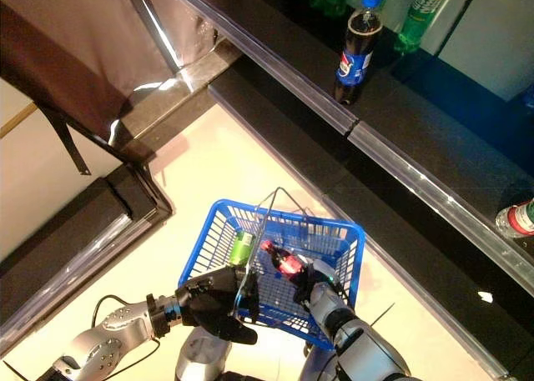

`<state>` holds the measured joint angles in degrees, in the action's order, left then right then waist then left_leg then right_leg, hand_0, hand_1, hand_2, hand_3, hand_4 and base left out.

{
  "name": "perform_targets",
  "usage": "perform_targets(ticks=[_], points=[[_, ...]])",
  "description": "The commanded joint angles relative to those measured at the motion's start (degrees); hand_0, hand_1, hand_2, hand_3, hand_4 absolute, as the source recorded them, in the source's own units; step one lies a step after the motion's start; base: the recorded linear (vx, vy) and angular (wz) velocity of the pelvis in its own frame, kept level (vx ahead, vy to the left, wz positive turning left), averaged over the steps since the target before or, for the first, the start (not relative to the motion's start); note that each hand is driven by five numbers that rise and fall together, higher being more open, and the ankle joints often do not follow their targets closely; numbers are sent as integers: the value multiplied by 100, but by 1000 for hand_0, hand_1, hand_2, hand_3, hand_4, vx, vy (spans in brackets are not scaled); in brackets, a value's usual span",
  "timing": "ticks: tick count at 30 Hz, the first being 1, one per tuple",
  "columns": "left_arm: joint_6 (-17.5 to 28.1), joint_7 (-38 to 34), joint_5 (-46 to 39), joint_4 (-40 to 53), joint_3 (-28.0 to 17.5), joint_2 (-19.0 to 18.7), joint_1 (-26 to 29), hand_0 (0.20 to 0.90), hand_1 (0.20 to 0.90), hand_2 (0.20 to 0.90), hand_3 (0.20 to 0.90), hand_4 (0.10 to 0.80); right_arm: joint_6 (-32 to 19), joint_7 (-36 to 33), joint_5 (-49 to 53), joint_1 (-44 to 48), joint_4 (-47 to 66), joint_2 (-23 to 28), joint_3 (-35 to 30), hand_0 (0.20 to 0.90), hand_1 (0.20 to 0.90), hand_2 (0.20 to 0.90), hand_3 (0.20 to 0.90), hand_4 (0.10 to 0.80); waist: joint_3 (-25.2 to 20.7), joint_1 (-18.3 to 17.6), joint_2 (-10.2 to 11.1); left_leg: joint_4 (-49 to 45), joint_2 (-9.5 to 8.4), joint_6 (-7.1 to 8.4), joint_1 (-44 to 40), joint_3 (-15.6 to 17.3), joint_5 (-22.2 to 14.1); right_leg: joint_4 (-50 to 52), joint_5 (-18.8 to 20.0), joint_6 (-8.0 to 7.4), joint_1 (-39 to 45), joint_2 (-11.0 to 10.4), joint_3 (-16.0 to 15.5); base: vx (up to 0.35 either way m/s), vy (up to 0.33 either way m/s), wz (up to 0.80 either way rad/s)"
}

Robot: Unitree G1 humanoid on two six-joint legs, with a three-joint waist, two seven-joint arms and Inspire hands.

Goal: Pick up the drink and place into the basket.

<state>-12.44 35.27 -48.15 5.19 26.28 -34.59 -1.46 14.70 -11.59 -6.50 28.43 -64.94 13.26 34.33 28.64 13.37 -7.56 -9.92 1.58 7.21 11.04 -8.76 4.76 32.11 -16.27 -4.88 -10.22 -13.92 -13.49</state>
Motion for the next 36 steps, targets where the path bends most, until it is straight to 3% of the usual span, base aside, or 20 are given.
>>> perform_targets(ticks=[1,3,6,11,16,27,36], points=[[1110,860,-1107,2203,-388,543,519,300,300,300,200,100,-325,-288,487,-273,-552,378,-181,900,900,900,900,800,-356,118,72,-863,-464,-629,63,237,-689,-644,778,518,232,392,-180,0,0,0],[1418,888,-779,2148,-440,394,492,300,300,300,200,100,-717,-355,678,-334,-218,433,-187,900,900,900,900,800,-358,74,112,-817,-445,-633,12,253,-705,-685,799,498,260,403,-161,0,0,0],[1400,904,-1005,2072,-555,220,469,300,300,300,200,100,-837,-484,749,-479,492,567,-126,900,900,900,900,800,-342,-1,177,-802,-397,-617,-15,307,-708,-720,814,475,279,414,-117,0,0,0],[1442,815,-1045,1835,-856,193,174,300,300,300,200,100,-427,-647,501,-1261,2807,1103,-194,900,900,900,900,800,-354,-264,353,-668,-299,-621,-131,410,-699,-874,854,446,329,504,20,-2,4,-6],[1656,407,-753,1426,-1170,325,-283,300,300,300,200,100,-286,-45,332,-2194,5205,1637,-721,900,900,900,900,800,-416,-619,601,-524,-194,-647,-264,627,-699,-1077,920,374,387,621,193,-10,0,-19],[2008,-250,-104,302,-1479,413,-988,300,300,300,200,100,-1008,845,1335,-3298,7075,2254,-1682,900,900,900,900,800,-862,-1025,916,-101,-68,-669,-715,1028,-700,-1674,1031,263,746,822,497,24,-1,-19],[2323,-1794,1252,-851,-1513,417,-1175,300,300,300,200,100,-1710,1346,2409,-3815,7753,2425,-2205,900,900,900,900,800,-1401,-1304,1138,254,-1,-656,-1071,1386,-720,-2173,1228,82,956,890,787,4,-2,-19]])
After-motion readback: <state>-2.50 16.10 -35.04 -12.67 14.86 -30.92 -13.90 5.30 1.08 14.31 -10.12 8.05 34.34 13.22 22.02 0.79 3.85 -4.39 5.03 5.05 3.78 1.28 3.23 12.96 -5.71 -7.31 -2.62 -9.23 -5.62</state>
